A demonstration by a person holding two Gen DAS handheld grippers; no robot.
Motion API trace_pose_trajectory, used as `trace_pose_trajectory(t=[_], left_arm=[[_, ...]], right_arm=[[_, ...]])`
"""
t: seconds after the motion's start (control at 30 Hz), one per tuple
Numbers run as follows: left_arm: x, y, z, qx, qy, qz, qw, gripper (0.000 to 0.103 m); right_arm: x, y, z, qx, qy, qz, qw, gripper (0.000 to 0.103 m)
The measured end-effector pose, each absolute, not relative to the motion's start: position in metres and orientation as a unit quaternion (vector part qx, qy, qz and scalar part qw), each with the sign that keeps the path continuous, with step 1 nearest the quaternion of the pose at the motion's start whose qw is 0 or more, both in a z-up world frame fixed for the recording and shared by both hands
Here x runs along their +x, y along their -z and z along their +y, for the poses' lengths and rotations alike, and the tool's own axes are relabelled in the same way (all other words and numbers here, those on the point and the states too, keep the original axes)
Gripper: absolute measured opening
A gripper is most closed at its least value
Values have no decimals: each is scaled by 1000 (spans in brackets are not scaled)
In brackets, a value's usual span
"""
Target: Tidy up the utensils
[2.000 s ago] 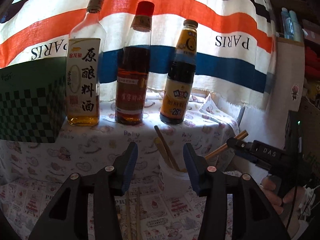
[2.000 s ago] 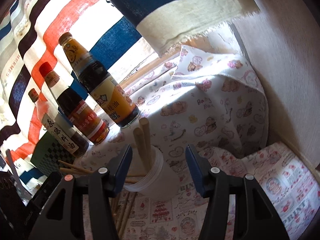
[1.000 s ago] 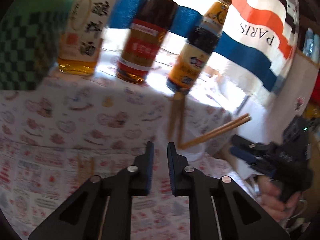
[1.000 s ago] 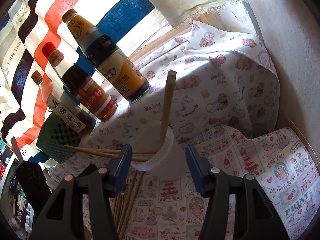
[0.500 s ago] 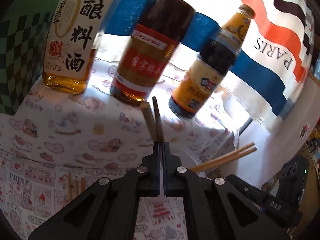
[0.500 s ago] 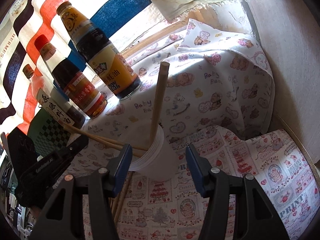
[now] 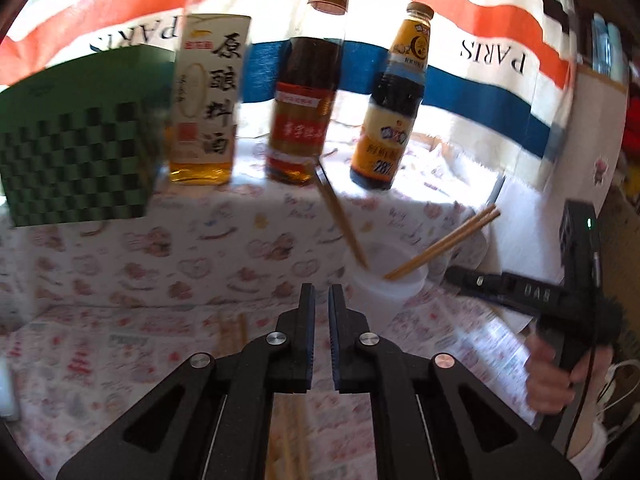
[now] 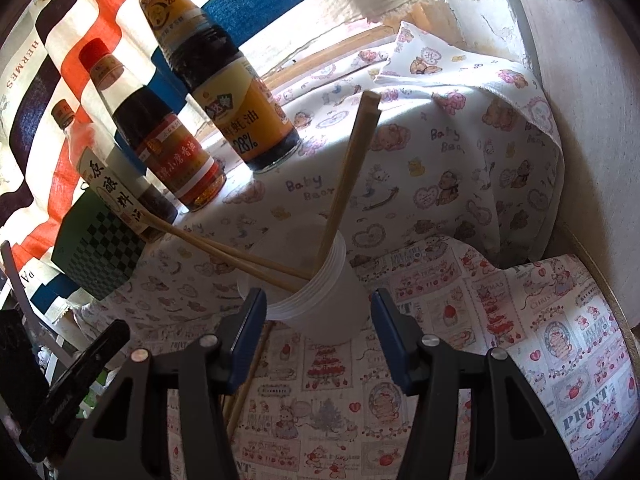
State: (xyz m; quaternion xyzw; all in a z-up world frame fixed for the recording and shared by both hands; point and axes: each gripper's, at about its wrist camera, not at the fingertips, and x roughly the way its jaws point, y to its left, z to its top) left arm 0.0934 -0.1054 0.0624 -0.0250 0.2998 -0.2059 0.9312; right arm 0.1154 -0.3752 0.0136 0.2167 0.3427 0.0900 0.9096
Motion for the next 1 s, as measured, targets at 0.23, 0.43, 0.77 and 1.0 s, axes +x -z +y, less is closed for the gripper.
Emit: trace_pose_trajectory(t=[0.23,0.43,0.77,1.0], left_arm=[[74,-23,-75,12,140,346,928,5],[92,9,-56,-12,128,417,900,9],[91,48,-64,2,150,509,848,16],[85,47,-67,19,117,504,856,18]], right_arm=[[109,3,-327,179,-110,388,898,45],[109,18,-295,99,-104,402,904,45],[111,38,-272,41,-95,433,896,46],[111,42,-269,28,-81,434,897,48]])
